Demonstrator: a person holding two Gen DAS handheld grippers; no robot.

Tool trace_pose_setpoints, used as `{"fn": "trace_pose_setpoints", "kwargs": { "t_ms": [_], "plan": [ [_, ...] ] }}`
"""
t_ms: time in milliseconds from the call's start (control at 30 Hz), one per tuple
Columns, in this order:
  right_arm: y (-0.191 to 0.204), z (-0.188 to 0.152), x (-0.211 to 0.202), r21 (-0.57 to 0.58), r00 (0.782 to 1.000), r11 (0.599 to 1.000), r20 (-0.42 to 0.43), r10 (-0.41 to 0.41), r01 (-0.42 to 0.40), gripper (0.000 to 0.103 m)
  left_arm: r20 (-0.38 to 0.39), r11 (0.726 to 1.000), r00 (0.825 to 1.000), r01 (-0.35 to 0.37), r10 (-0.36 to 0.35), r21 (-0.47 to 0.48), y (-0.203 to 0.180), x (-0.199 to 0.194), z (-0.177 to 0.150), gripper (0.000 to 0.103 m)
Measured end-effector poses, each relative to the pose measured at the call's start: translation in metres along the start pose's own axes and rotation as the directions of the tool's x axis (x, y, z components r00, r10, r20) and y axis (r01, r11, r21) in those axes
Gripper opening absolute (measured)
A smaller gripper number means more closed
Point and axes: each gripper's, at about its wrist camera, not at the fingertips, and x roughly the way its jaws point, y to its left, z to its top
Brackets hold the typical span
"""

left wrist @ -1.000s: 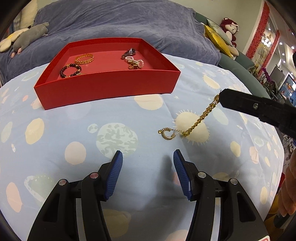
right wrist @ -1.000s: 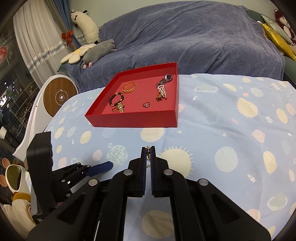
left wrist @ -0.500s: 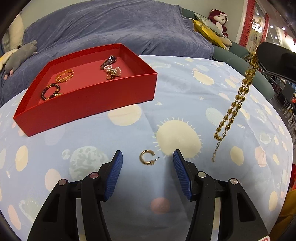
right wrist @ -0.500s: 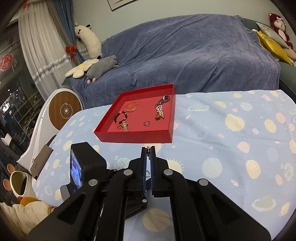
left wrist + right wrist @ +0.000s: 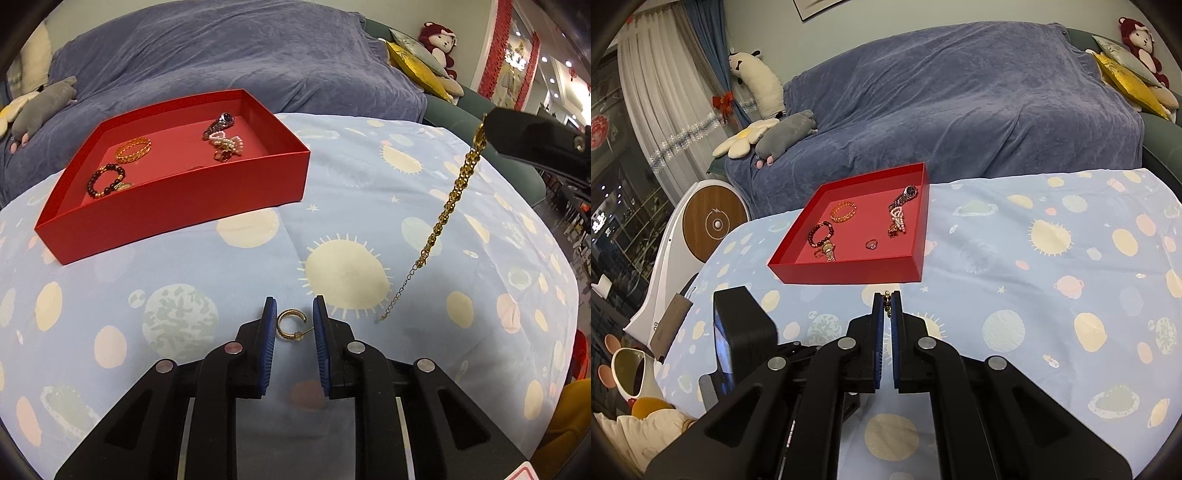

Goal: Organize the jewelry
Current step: 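Carry the gold chain and hoop earring into the red box with both tools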

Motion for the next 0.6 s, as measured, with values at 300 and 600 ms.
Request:
{"fn": "trace_pose_setpoints", "kwargs": {
  "t_ms": [300, 600],
  "plan": [
    [0.029, 0.035, 0.002, -0.045, 0.998, 0.998, 0.039, 0.056, -0.054, 0.003, 0.067, 0.993, 0.998, -0.01, 0.018, -0.12, 0.057, -0.078, 0.032, 0.017],
    [0.071, 0.123, 0.054, -0.075, 0.991, 0.989, 0.046, 0.128, -0.125, 0.003, 0.165, 0.989, 0.982, -0.074, 0.095, -0.126, 0.106, -0.095, 0.131, 0.017]
  ]
}}
